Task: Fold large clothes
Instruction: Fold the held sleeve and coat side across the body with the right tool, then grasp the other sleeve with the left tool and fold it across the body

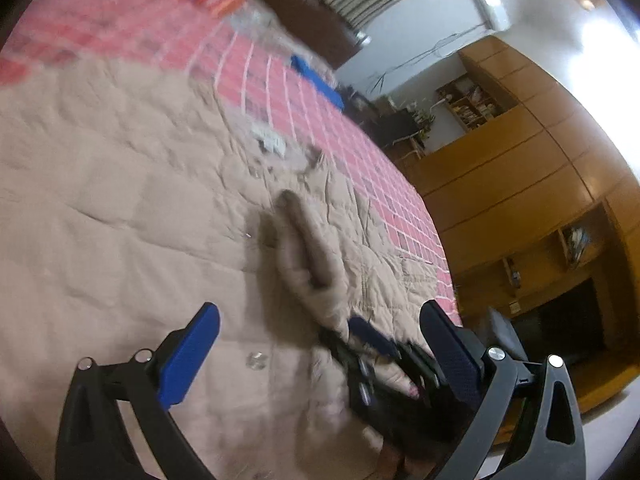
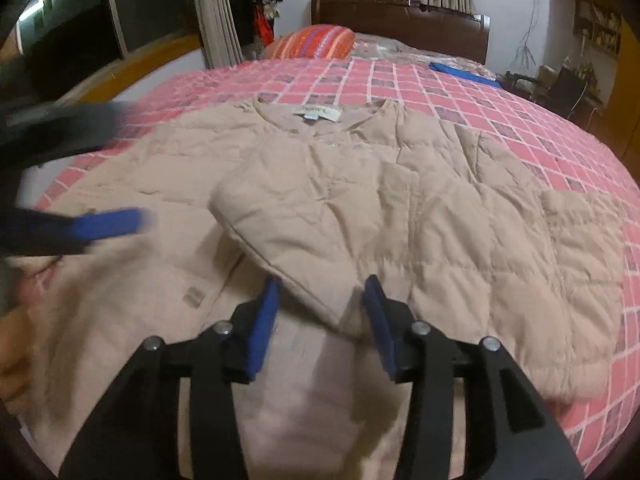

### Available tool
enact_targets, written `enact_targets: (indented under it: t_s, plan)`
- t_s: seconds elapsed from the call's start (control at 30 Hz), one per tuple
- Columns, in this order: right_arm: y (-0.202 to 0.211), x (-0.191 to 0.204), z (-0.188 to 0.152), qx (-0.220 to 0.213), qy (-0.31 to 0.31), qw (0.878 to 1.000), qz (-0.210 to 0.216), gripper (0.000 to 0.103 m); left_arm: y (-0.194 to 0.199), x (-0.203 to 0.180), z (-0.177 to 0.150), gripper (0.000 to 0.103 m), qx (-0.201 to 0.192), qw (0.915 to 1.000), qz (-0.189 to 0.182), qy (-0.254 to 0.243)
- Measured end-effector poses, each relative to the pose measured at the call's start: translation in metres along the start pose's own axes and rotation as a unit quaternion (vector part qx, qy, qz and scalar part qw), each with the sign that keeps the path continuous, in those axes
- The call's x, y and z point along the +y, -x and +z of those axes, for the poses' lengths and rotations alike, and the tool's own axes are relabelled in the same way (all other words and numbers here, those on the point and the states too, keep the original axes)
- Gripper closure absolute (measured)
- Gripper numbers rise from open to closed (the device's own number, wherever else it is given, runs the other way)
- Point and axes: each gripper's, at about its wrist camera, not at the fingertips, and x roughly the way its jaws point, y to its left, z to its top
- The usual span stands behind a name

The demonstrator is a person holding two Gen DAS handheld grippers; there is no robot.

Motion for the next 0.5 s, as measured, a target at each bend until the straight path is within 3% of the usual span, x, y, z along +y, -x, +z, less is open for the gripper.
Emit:
enact_targets:
  t_s: [0.07,0.2,0.3,0.37,0.43,0.5]
  plan:
    - [0.016,-0.004,-0.007,-0.016,-0.011,1.000,0.016,0.051,-0.025,0.003,0.005,0.003,0.021,0.9996,-0.006,0.018]
    - [0.046,-0.013,-0.036,-0.050,-0.046,0.996,0.056,0.049,-0.048,0.006,0.009,0.003,0.031,0.9988,0.019,0.031]
    - [0.058,-0.022,-0.051,-0.071,-0.080,0.991,0.084,0.045,-0.059,0.002,0.018,0.004,0.039,0.9987,0.004,0.032]
    - [0.062,-0.026,-0.059,-0.083,-0.099,0.986,0.101,0.042,-0.069,-0.004,0.023,0.024,0.064,0.9976,0.010,0.024]
    - [0.065,-0.025,-0.065,-0.092,-0.106,0.984,0.113,0.042,-0.077,-0.004,0.026,0.059,0.090,0.9951,0.031,0.027]
    - [0.066,-0.023,-0.073,-0.101,-0.108,0.981,0.122,0.042,-0.081,-0.003,0.031,0.072,0.095,0.9934,0.058,0.026]
